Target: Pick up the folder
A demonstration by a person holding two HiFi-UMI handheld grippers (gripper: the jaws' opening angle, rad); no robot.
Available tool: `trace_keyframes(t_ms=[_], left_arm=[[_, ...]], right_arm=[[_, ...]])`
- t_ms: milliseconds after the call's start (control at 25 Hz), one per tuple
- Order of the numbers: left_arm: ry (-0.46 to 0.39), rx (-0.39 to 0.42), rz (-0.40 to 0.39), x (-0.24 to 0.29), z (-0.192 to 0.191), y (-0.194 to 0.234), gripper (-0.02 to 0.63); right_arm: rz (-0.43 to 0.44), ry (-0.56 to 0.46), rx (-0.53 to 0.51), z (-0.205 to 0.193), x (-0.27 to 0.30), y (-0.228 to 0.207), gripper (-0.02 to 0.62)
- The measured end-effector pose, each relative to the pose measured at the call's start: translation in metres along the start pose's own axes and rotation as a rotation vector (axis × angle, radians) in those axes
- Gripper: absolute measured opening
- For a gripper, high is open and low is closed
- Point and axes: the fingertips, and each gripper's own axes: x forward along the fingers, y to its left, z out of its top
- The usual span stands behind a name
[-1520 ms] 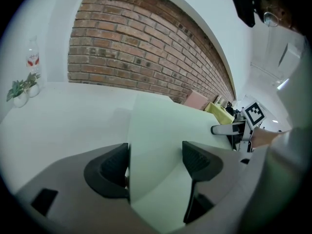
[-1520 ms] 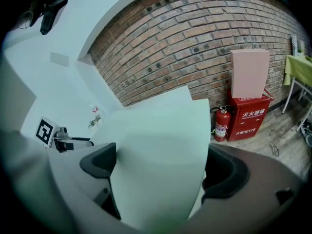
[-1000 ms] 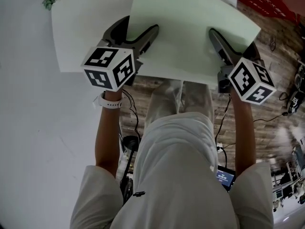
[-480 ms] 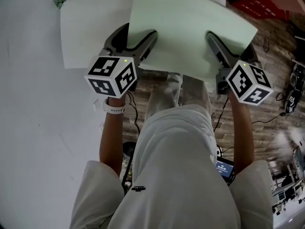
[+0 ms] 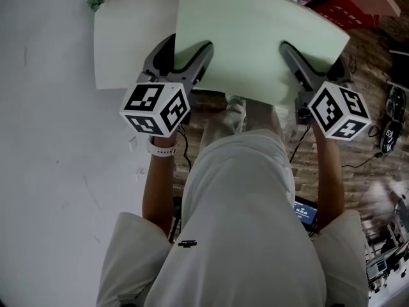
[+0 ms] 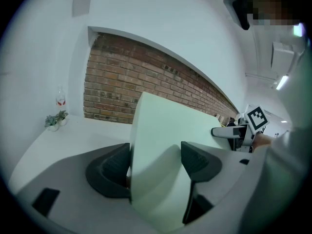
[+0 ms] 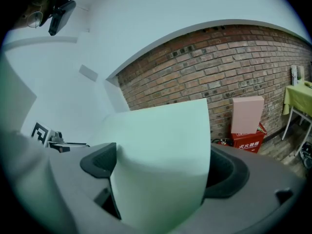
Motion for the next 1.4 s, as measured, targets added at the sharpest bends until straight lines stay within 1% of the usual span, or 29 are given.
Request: trace_keyframes(t_ms=[120,360,680,1040,1240,1400], left_arm=[[-0.032,0.002,0.019,-0.014,0.007,-0.002,0.336],[-0.089,0.034,0.042,-0.039,0.025,-0.014,0.336],[-0.192,0.054,0.051,-0.073,0.054,-0.03,0.336],[-0.303,0.061,0.056,-0.106,0.077,-0.04,0.334],[-0.375,0.059,0.075,-0.127,0.089,-0.047,0.33],[-0.408,0.056,0.072,-0.134,0.092,-0.052,0.328]], right_arm=[[0.019,-0.013,-0.023,0.01,-0.006,0.011,0.551],[0.046,-0.051,-0.045,0.028,-0.024,0.024,0.552],[0.074,-0.139,-0.109,0.065,-0.055,0.048,0.552],[0.1,-0.218,-0.185,0.097,-0.081,0.075,0.552],[0.136,-0.258,-0.236,0.115,-0.095,0.088,0.552],[0.134,-0.289,-0.264,0.121,-0.106,0.094,0.554]])
